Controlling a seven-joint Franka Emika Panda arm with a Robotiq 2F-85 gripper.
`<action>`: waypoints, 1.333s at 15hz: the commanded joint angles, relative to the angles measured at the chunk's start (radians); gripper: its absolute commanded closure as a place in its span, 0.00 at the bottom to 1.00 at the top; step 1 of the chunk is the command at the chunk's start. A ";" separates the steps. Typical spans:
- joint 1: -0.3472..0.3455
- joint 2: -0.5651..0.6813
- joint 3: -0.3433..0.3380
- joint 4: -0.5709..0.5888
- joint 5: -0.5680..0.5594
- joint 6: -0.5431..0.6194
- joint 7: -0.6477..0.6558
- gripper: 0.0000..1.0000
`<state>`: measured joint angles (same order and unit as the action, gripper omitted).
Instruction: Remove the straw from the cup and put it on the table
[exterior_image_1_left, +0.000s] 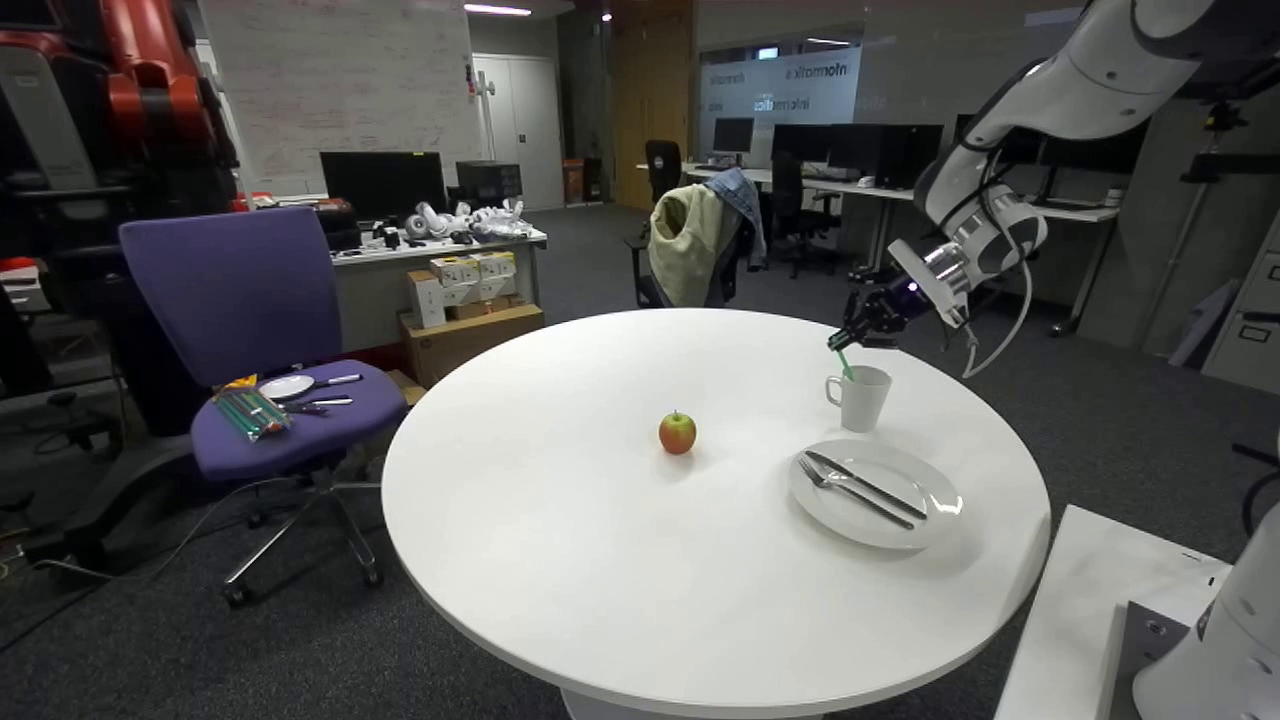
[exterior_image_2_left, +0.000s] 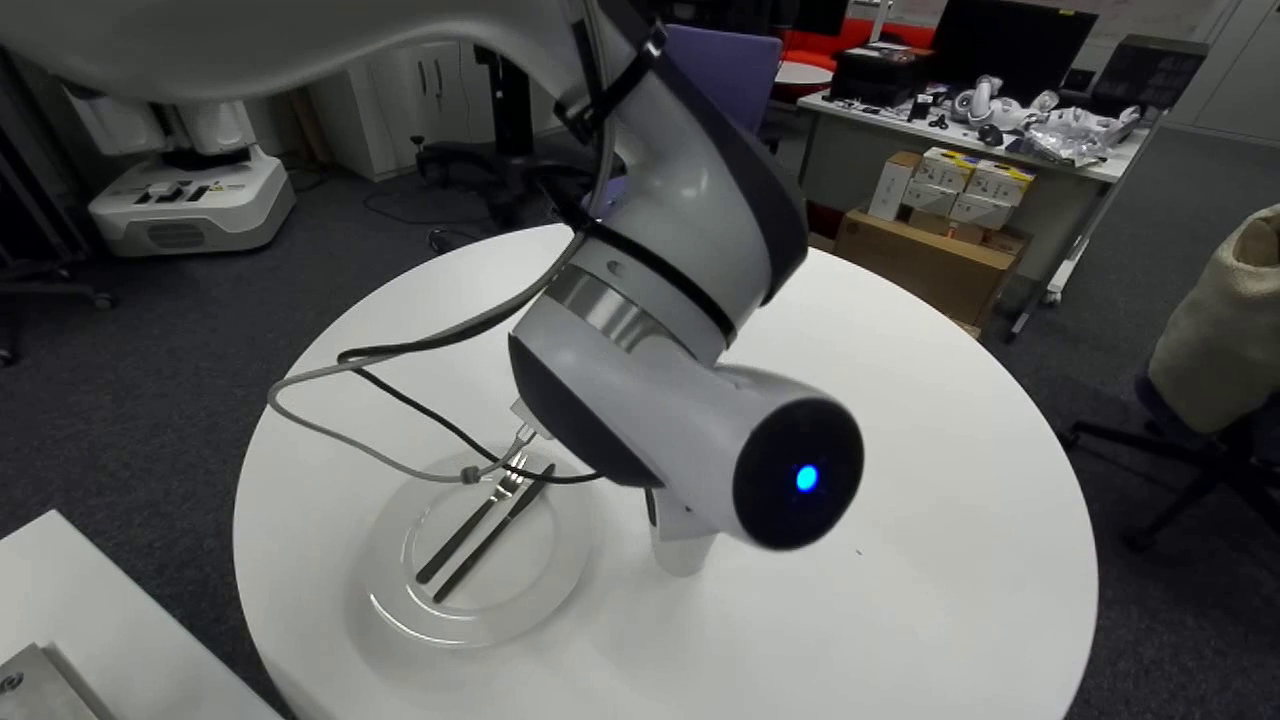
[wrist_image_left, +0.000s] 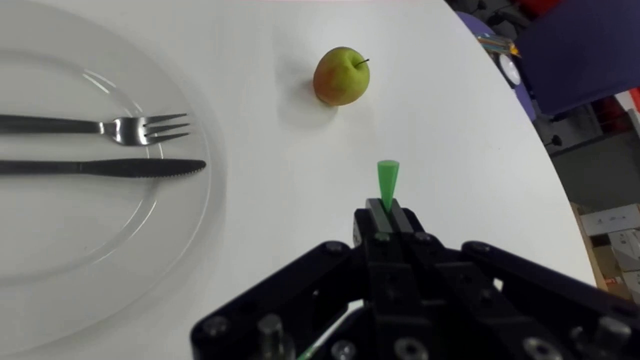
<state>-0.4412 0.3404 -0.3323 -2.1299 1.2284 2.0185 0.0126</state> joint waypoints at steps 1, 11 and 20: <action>0.099 -0.135 -0.013 -0.038 -0.157 0.119 0.039 1.00; 0.243 -0.345 0.098 -0.107 -0.658 0.392 0.062 1.00; 0.307 -0.275 0.189 -0.223 -0.879 0.606 0.340 1.00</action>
<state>-0.1495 0.0584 -0.1626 -2.3369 0.2859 2.6033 0.2614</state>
